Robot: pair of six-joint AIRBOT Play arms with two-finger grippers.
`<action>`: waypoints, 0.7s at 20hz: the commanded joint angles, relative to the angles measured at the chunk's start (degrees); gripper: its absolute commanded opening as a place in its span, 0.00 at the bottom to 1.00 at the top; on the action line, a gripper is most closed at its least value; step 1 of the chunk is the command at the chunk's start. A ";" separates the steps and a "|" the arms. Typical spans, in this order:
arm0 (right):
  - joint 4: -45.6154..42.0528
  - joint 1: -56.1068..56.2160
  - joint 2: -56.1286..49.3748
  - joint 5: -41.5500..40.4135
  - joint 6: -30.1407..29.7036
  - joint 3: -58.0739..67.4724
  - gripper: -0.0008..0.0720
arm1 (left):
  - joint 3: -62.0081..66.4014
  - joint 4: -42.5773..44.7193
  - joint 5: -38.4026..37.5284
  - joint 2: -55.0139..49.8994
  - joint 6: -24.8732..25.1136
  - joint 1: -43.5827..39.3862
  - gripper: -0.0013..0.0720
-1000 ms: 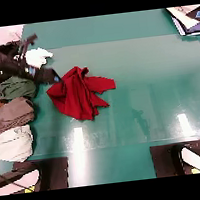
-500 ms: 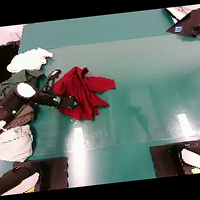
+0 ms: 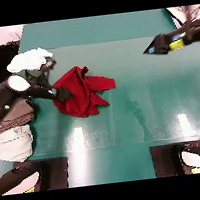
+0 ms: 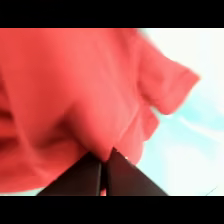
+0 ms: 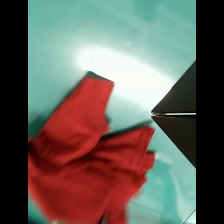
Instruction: Fold the shirts.
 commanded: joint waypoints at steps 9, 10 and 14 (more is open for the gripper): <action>19.26 3.74 -21.59 -18.75 -7.50 -17.09 0.71 | 9.25 4.55 -10.32 8.09 1.20 3.96 0.05; 19.45 4.44 -22.75 -20.28 -7.56 -17.11 0.70 | 9.27 4.52 -10.32 8.07 1.03 3.96 0.05; 20.46 8.83 -25.97 -26.21 -9.09 -16.44 0.70 | 9.25 4.52 -10.25 8.07 0.79 3.96 0.05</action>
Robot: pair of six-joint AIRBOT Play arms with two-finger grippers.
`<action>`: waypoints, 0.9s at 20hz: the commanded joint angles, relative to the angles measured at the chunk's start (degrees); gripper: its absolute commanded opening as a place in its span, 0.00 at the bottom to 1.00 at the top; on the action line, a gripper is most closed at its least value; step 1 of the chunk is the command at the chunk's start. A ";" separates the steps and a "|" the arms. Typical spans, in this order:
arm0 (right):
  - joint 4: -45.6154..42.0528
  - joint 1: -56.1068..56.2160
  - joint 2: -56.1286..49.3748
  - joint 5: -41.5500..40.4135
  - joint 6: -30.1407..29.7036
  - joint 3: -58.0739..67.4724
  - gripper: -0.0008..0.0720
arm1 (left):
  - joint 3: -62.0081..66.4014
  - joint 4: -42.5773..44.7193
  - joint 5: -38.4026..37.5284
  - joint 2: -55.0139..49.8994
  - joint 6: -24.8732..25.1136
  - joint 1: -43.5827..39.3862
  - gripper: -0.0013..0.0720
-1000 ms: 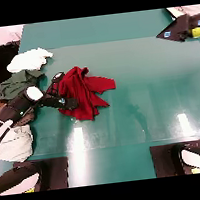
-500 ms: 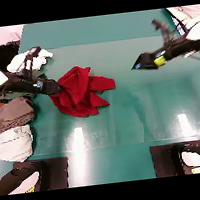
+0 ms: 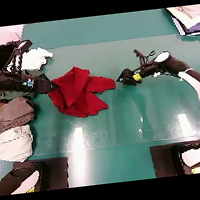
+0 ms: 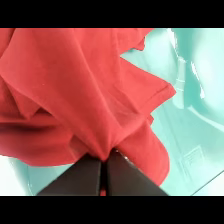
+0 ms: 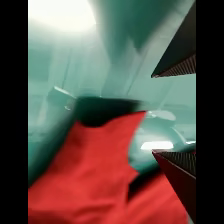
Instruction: Fold the shirts.
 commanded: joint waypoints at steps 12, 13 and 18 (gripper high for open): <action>-1.14 0.68 5.35 -2.16 -2.21 12.33 0.03 | 11.08 11.96 -1.95 1.70 -3.23 0.04 0.05; -2.84 -1.18 9.05 -1.38 -2.21 14.10 0.03 | 15.41 13.81 -2.43 2.16 -3.23 0.02 0.05; -7.10 -10.08 24.39 4.50 -1.31 29.73 0.03 | 40.00 14.51 -5.09 2.75 -3.23 0.02 0.05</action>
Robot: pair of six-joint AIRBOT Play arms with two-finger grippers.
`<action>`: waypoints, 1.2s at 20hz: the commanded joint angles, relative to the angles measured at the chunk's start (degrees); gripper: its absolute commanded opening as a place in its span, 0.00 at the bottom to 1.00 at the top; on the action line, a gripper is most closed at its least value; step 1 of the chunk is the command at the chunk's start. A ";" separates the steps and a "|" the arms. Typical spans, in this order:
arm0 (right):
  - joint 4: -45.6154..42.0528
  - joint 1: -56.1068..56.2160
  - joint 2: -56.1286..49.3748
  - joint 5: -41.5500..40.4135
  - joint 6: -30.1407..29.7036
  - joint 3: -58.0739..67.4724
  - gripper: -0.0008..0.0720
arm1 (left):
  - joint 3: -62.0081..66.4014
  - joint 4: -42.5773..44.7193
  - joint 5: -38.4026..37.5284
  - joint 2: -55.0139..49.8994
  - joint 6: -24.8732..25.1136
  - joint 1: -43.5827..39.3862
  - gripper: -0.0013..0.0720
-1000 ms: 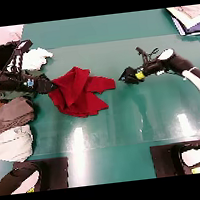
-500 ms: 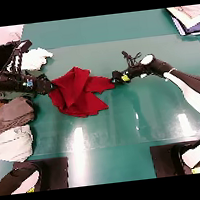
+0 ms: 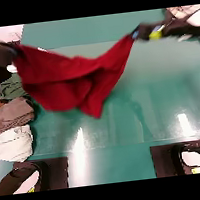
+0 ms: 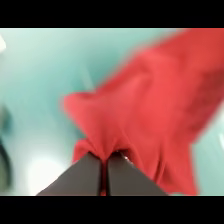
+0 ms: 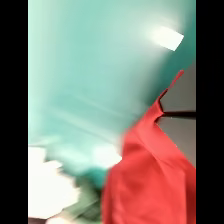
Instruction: Fold the shirts.
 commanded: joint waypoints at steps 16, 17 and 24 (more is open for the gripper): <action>-9.64 -30.10 29.38 7.74 5.07 26.99 0.03 | 22.62 -9.60 -0.76 8.48 -2.89 0.02 0.04; -9.64 -29.51 28.04 8.09 5.53 26.97 0.03 | 18.14 -9.09 -0.79 8.15 -2.89 0.02 0.04; -26.73 -9.16 3.56 17.00 12.48 26.93 0.03 | -11.17 -8.37 2.54 -6.93 -2.43 0.02 0.05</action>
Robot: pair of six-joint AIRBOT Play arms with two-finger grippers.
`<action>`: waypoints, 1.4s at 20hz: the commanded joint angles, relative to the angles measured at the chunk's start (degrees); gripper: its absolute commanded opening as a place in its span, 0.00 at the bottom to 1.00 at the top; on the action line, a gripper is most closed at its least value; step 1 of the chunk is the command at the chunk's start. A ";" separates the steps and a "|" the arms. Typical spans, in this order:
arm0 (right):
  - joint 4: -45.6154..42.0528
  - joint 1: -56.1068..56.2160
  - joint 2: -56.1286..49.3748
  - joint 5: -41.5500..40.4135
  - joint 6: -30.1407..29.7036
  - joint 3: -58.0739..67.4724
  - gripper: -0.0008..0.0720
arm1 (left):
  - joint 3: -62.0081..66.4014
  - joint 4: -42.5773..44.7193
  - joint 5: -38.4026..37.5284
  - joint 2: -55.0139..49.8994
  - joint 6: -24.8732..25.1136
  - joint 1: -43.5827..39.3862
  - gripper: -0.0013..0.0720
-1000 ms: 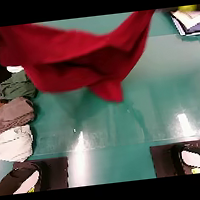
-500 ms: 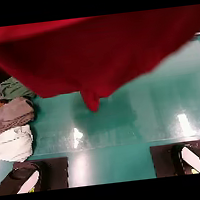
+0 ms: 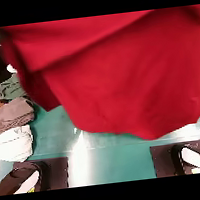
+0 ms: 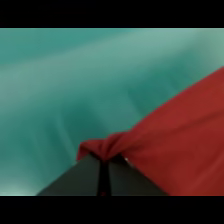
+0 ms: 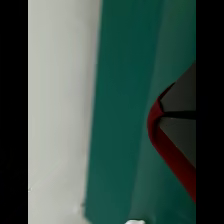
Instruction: Fold the shirts.
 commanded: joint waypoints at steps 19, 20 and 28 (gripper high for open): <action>4.26 3.69 -20.63 13.29 -1.68 -19.23 0.60 | -11.76 -2.78 -2.54 -29.07 4.52 16.50 0.66; 5.29 3.48 -18.62 14.62 -2.23 -23.06 0.60 | -15.52 -3.23 -2.45 -29.07 4.52 17.59 0.66; 5.42 4.11 -6.25 8.37 -3.67 -44.33 0.60 | -33.88 -9.60 6.80 -29.11 11.34 17.77 0.66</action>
